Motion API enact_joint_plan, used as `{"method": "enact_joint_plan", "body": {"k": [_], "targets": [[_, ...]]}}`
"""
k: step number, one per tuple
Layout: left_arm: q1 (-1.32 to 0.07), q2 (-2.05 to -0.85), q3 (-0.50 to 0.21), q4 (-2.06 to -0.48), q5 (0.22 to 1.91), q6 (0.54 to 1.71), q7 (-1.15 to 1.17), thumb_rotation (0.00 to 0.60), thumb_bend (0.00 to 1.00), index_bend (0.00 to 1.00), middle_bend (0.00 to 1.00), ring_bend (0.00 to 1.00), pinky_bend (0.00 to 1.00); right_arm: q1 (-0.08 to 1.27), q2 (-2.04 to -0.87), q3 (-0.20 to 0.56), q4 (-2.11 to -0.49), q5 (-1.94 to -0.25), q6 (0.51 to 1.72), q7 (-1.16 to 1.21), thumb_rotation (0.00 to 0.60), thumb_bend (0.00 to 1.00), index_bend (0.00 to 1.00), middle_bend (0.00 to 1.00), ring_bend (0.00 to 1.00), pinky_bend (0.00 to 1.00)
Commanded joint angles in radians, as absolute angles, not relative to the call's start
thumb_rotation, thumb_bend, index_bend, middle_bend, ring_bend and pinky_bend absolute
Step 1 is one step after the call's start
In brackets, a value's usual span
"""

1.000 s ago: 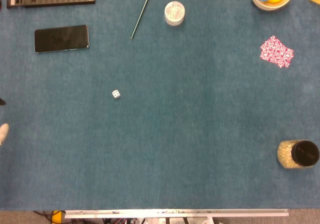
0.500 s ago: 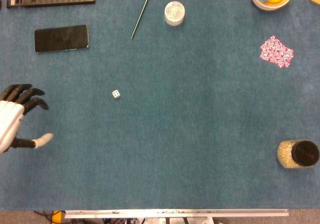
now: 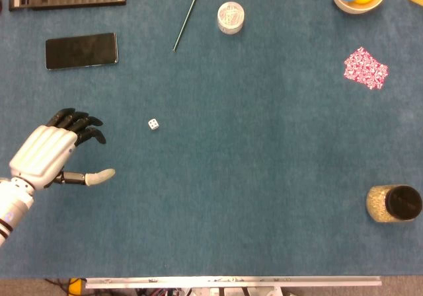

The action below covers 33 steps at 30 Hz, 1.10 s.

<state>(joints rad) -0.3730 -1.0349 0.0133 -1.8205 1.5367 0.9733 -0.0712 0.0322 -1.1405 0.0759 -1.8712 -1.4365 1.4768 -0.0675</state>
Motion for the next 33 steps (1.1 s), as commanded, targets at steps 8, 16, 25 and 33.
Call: {"method": "enact_joint_plan", "body": {"k": [8,16,25,33], "targets": [[-0.423,-1.107,0.009,-1.781,1.465,0.902,-0.057,0.090,0.04,0.35,0.12,0.00,0.00,0.036,-1.146,0.080,-1.865,-1.423,1.472,-0.070,0.600,0.29,0.25,0.23,0.07,0.14],[-0.447,-1.158,0.015,-1.773,1.430,0.878,-0.013,0.053,0.04,0.35,0.09,0.00,0.00,0.042,-1.147,0.080,-1.864,-1.422,1.467,-0.072,0.600,0.29,0.25,0.23,0.07,0.14],[-0.482,-1.227,0.007,-1.739,1.386,0.845,0.012,0.035,0.04,0.35,0.09,0.00,0.00,0.038,-1.145,0.077,-1.862,-1.424,1.473,-0.065,0.600,0.29,0.25,0.23,0.07,0.14],[-0.500,-1.263,0.011,-1.734,1.380,0.845,0.031,0.016,0.04,0.34,0.08,0.00,0.00,0.036,-1.144,0.073,-1.857,-1.421,1.473,-0.060,0.600,0.29,0.25,0.23,0.07,0.14]]}}
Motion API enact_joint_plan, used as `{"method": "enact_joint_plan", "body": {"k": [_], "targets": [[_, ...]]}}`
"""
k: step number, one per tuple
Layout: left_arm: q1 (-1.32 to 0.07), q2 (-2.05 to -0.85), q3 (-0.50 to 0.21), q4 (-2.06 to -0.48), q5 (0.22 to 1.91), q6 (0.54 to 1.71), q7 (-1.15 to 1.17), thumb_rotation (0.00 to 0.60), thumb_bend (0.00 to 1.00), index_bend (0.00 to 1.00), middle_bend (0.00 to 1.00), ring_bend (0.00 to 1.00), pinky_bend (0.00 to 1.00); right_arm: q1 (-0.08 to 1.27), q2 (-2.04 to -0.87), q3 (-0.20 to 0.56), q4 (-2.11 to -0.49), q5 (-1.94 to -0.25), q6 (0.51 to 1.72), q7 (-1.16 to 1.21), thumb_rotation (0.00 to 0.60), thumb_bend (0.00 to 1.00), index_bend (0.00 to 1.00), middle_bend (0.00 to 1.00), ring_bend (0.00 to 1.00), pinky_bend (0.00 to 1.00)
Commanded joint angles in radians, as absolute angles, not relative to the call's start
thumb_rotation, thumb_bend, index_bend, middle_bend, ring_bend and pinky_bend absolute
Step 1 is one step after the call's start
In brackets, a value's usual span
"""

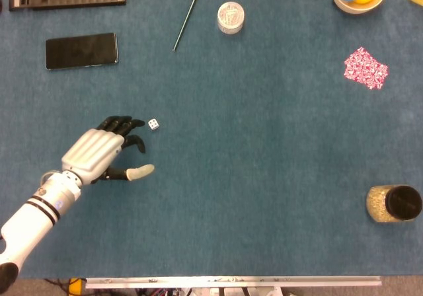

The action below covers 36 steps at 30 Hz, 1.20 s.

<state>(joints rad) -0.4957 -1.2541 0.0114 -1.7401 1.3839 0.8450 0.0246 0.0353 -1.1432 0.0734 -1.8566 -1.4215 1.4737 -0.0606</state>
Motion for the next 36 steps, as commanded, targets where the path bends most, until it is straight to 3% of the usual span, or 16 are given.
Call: {"method": "enact_joint_plan", "body": {"k": [1,9,24,36], "targets": [[-0.503,-1.271,0.009,-1.728,1.372,0.843,0.035,0.016,0.04,0.33,0.08,0.00,0.00,0.036,-1.144,0.073,-1.856,-1.421,1.472,-0.059,0.600,0.29,0.25,0.23,0.07,0.14],[-0.530,-1.315,0.002,-1.693,1.305,0.818,0.081,0.005,0.04,0.11,0.00,0.00,0.00,0.031,-1.142,0.070,-1.852,-1.423,1.477,-0.053,0.600,0.29,0.25,0.23,0.07,0.14],[-0.560,-1.384,-0.018,-1.604,1.135,0.829,0.210,0.000,0.04,0.14,0.00,0.00,0.00,0.023,-1.137,0.067,-1.847,-1.426,1.486,-0.040,0.600,0.29,0.25,0.23,0.07,0.14],[-0.571,-1.407,-0.016,-1.593,1.122,0.832,0.212,0.000,0.04,0.14,0.00,0.00,0.00,0.018,-1.135,0.067,-1.843,-1.424,1.491,-0.033,0.600,0.29,0.25,0.23,0.07,0.14]]}}
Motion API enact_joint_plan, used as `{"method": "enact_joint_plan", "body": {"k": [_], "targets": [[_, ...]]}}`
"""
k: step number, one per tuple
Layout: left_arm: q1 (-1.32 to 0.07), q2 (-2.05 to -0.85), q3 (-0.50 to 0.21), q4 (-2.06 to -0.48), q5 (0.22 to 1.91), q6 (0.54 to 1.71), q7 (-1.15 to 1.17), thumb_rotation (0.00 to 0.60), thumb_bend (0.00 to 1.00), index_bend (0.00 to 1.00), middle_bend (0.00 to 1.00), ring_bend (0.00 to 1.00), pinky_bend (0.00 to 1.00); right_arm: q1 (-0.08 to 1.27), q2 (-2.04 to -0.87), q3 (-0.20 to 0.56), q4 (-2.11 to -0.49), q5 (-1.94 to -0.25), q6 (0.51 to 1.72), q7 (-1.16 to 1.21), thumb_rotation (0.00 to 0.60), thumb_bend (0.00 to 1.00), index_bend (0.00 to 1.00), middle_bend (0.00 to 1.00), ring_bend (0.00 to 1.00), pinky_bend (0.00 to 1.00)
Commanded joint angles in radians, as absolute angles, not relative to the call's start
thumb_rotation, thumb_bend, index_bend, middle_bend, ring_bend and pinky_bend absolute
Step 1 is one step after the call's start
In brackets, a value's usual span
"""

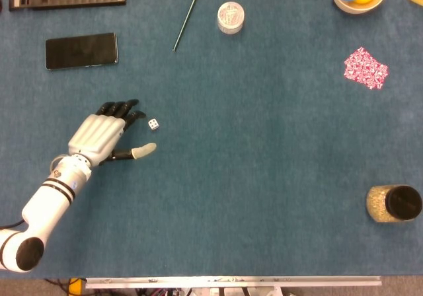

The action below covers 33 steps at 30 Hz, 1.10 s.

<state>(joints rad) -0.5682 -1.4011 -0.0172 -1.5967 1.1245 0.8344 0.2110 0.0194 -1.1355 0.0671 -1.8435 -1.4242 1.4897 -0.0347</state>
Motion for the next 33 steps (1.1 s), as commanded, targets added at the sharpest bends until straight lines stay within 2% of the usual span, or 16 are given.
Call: {"method": "enact_joint_plan", "body": {"k": [1,10,33], "targets": [[-0.573,-1.412,-0.016,-1.589,1.119,0.829,0.213,0.000,0.04,0.14,0.00,0.00,0.00,0.017,-1.133,0.068,-1.843,-1.423,1.492,-0.031,0.600,0.29,0.25,0.23,0.07,0.14],[-0.582,-1.432,-0.010,-1.576,1.101,0.826,0.227,0.000,0.04,0.15,0.00,0.00,0.00,0.006,-1.125,0.064,-1.836,-1.422,1.501,-0.013,0.600,0.29,0.25,0.23,0.07,0.14],[-0.580,-1.425,0.016,-1.667,1.120,0.874,0.281,0.000,0.04,0.15,0.00,0.00,0.00,-0.007,-1.119,0.065,-1.820,-1.420,1.507,0.017,0.600,0.28,0.25,0.23,0.07,0.14]]}}
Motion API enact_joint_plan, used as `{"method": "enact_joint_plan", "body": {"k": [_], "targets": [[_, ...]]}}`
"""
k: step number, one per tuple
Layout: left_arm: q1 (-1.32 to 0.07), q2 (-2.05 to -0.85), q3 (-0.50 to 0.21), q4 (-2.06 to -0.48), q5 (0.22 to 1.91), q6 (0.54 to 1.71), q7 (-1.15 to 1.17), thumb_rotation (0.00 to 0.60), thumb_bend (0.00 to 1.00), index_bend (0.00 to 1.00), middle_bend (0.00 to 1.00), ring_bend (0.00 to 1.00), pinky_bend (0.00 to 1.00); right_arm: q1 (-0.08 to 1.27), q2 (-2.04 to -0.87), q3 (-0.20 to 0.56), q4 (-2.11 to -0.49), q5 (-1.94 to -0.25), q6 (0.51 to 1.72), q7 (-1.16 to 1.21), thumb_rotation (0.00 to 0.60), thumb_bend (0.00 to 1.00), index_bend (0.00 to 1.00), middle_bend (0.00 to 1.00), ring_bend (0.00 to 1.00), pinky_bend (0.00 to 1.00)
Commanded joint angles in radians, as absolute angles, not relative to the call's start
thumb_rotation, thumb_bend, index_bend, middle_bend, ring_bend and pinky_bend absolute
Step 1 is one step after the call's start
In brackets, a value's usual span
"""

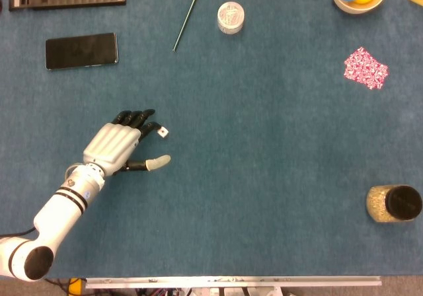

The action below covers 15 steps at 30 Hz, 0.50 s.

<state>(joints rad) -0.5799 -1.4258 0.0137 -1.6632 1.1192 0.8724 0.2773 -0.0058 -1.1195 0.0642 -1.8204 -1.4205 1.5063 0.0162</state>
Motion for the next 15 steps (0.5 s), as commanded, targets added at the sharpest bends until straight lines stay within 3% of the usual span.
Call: {"method": "enact_joint_plan", "body": {"k": [1,14,15], "targets": [[-0.580,-1.424,0.018,-1.671,1.120,0.875,0.283,0.000,0.04,0.15,0.00,0.00,0.00,-0.008,-1.119,0.065,-1.819,-1.420,1.509,0.018,0.600,0.28,0.25,0.23,0.07,0.14],[-0.544,-1.348,0.001,-1.739,1.165,0.990,0.279,0.000,0.04,0.15,0.00,0.00,0.00,-0.011,-1.121,0.066,-1.814,-1.425,1.513,0.017,0.600,0.29,0.25,0.23,0.07,0.14],[-0.536,-1.340,0.000,-1.741,1.173,1.006,0.273,0.021,0.04,0.15,0.00,0.00,0.00,-0.011,-1.122,0.067,-1.812,-1.424,1.514,0.014,0.600,0.29,0.25,0.23,0.07,0.14]]}}
